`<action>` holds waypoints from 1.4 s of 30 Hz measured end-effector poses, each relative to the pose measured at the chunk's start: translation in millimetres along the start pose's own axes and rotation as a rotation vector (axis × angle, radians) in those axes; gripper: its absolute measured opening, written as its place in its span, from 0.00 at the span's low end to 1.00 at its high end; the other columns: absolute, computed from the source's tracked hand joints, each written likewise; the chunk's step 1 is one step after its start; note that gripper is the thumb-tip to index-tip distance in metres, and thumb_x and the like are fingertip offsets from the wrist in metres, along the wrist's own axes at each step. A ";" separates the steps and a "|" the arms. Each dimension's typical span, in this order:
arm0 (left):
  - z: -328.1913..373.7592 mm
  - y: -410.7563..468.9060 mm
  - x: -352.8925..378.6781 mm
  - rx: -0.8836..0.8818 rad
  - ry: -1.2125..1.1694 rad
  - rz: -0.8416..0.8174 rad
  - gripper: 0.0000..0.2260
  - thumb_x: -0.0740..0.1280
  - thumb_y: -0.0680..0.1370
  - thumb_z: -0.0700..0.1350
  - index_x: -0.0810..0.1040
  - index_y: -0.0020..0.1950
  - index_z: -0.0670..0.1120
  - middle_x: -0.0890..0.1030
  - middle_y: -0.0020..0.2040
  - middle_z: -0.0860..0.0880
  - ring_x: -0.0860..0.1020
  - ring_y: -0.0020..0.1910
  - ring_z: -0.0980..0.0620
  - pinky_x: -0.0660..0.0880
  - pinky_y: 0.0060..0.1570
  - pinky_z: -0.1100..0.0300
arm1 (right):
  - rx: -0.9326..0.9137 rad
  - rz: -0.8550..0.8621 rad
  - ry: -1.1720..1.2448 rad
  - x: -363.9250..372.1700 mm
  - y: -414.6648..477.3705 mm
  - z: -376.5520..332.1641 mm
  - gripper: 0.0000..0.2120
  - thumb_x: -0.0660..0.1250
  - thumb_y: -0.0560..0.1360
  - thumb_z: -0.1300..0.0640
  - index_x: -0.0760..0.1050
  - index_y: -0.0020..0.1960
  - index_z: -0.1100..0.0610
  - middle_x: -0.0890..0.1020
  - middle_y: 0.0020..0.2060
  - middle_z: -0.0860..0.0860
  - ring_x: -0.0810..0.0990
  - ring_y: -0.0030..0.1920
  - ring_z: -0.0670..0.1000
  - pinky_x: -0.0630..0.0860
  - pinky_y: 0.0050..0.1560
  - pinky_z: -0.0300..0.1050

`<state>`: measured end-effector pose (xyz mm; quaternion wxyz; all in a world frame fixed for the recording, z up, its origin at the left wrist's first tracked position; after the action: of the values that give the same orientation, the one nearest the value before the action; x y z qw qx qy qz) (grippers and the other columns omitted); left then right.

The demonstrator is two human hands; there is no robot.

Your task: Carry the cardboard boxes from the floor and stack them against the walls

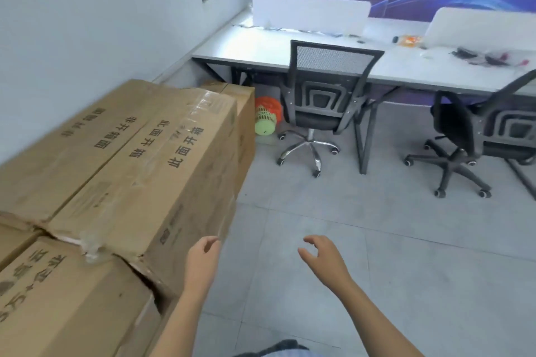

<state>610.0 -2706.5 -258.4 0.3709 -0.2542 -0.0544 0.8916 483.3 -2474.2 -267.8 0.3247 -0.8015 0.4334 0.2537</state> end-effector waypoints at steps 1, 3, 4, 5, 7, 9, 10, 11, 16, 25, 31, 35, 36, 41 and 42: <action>7.4 2.8 22.5 0.002 -0.021 -0.040 0.06 0.60 0.79 0.37 0.77 0.50 0.41 0.77 0.43 0.46 0.74 0.45 0.49 0.68 0.39 0.59 | 0.031 0.023 0.016 -14.1 0.1 16.3 0.17 0.61 0.78 0.52 0.70 0.65 0.56 0.72 0.63 0.50 0.69 0.64 0.48 0.64 0.59 0.37; 22.5 6.5 71.1 -0.002 -0.056 -0.130 0.06 0.61 0.79 0.36 0.76 0.47 0.40 0.77 0.40 0.46 0.75 0.44 0.47 0.68 0.38 0.61 | 0.096 0.089 0.051 -43.8 -4.2 51.6 0.17 0.61 0.78 0.52 0.70 0.65 0.56 0.72 0.63 0.49 0.69 0.64 0.47 0.64 0.56 0.35; 30.7 7.3 97.5 -0.002 -0.060 -0.185 0.06 0.61 0.79 0.37 0.77 0.47 0.39 0.77 0.39 0.47 0.75 0.44 0.47 0.68 0.37 0.60 | 0.136 0.132 0.073 -58.6 -8.6 70.1 0.17 0.61 0.78 0.52 0.70 0.65 0.55 0.72 0.63 0.49 0.69 0.62 0.46 0.63 0.56 0.34; 40.1 7.0 123.9 0.003 -0.055 -0.248 0.06 0.61 0.79 0.37 0.77 0.48 0.39 0.77 0.40 0.47 0.76 0.44 0.47 0.68 0.38 0.58 | 0.179 0.178 0.098 -72.3 -13.6 88.8 0.17 0.61 0.78 0.52 0.70 0.65 0.55 0.72 0.62 0.49 0.69 0.61 0.45 0.62 0.55 0.34; 61.0 5.1 171.5 0.026 -0.040 -0.367 0.06 0.61 0.79 0.38 0.77 0.48 0.40 0.78 0.41 0.47 0.76 0.44 0.47 0.69 0.40 0.57 | 0.268 0.263 0.152 -94.4 -26.5 123.4 0.17 0.62 0.78 0.52 0.70 0.65 0.56 0.73 0.62 0.49 0.69 0.59 0.44 0.62 0.55 0.34; 82.0 1.5 214.1 0.064 -0.011 -0.474 0.06 0.61 0.80 0.38 0.77 0.46 0.42 0.78 0.42 0.47 0.77 0.44 0.47 0.69 0.43 0.56 | 0.359 0.342 0.209 -112.7 -42.7 151.9 0.17 0.62 0.77 0.53 0.71 0.64 0.56 0.73 0.62 0.50 0.70 0.61 0.46 0.63 0.55 0.34; 92.9 -0.3 234.5 0.081 0.002 -0.525 0.07 0.60 0.80 0.38 0.77 0.44 0.44 0.78 0.41 0.47 0.76 0.43 0.47 0.69 0.45 0.56 | 0.397 0.385 0.231 -121.2 -51.0 165.2 0.17 0.62 0.77 0.53 0.71 0.64 0.56 0.73 0.62 0.50 0.71 0.61 0.47 0.63 0.54 0.34; 101.3 -1.9 249.8 0.090 0.011 -0.565 0.09 0.60 0.80 0.38 0.77 0.42 0.45 0.78 0.41 0.47 0.76 0.42 0.48 0.68 0.45 0.56 | 0.432 0.423 0.251 -128.7 -57.4 174.3 0.17 0.62 0.78 0.53 0.70 0.65 0.57 0.73 0.62 0.51 0.71 0.60 0.46 0.63 0.55 0.33; 148.2 -31.2 354.3 0.176 0.096 -0.819 0.11 0.61 0.78 0.36 0.76 0.38 0.46 0.78 0.38 0.48 0.75 0.37 0.50 0.68 0.38 0.61 | 0.633 0.683 0.392 -170.7 -102.0 226.6 0.17 0.63 0.77 0.53 0.71 0.64 0.58 0.74 0.61 0.52 0.71 0.58 0.46 0.65 0.58 0.36; 198.6 -56.0 487.1 0.334 0.297 -1.175 0.09 0.62 0.78 0.37 0.76 0.39 0.44 0.78 0.38 0.46 0.75 0.35 0.51 0.69 0.32 0.70 | 0.871 0.904 0.575 -203.5 -92.1 272.4 0.16 0.65 0.76 0.53 0.72 0.63 0.57 0.75 0.54 0.49 0.73 0.56 0.47 0.64 0.52 0.35; 218.6 -54.2 552.9 0.312 0.375 -1.249 0.10 0.62 0.78 0.38 0.75 0.38 0.45 0.77 0.37 0.47 0.75 0.37 0.49 0.68 0.38 0.61 | 0.966 0.770 0.662 -195.7 -69.1 284.6 0.15 0.64 0.76 0.51 0.70 0.62 0.51 0.74 0.52 0.48 0.73 0.53 0.46 0.66 0.52 0.36; 203.6 -80.9 591.6 0.285 0.489 -1.354 0.08 0.63 0.78 0.38 0.76 0.39 0.43 0.78 0.37 0.46 0.75 0.36 0.50 0.69 0.36 0.62 | 1.085 0.824 0.780 -194.6 -90.2 312.9 0.15 0.63 0.76 0.50 0.69 0.61 0.50 0.76 0.50 0.48 0.75 0.51 0.47 0.70 0.48 0.36; 201.8 -90.8 604.9 0.290 0.517 -1.372 0.08 0.63 0.78 0.38 0.76 0.38 0.43 0.78 0.37 0.46 0.75 0.36 0.50 0.69 0.36 0.63 | 1.111 0.850 0.796 -200.1 -97.1 324.2 0.16 0.63 0.76 0.50 0.69 0.63 0.52 0.76 0.51 0.48 0.75 0.51 0.47 0.69 0.46 0.36; 204.5 -166.6 691.4 0.396 0.630 -1.475 0.09 0.63 0.78 0.39 0.76 0.37 0.44 0.79 0.38 0.46 0.75 0.36 0.51 0.69 0.37 0.61 | 1.170 0.934 0.865 -230.4 -132.4 390.3 0.18 0.63 0.77 0.50 0.70 0.64 0.55 0.74 0.50 0.48 0.74 0.51 0.48 0.69 0.51 0.39; 206.9 -187.9 709.8 0.421 0.642 -1.502 0.10 0.62 0.78 0.39 0.75 0.37 0.45 0.78 0.38 0.47 0.75 0.35 0.52 0.69 0.37 0.61 | 1.187 0.954 0.862 -239.1 -143.3 407.6 0.18 0.63 0.76 0.50 0.70 0.65 0.55 0.74 0.49 0.48 0.74 0.51 0.48 0.70 0.53 0.40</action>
<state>204.1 -2063.4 -318.9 0.9023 -0.3172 0.0667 0.2841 436.9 -1986.4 -329.5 0.3554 -0.2592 0.8681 -0.2300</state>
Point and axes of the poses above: each hand's wrist, its own y-axis towards the middle knuckle, its own x-axis out of the palm, z = x × y, the point moved 8 cm from there along y, towards the middle knuckle
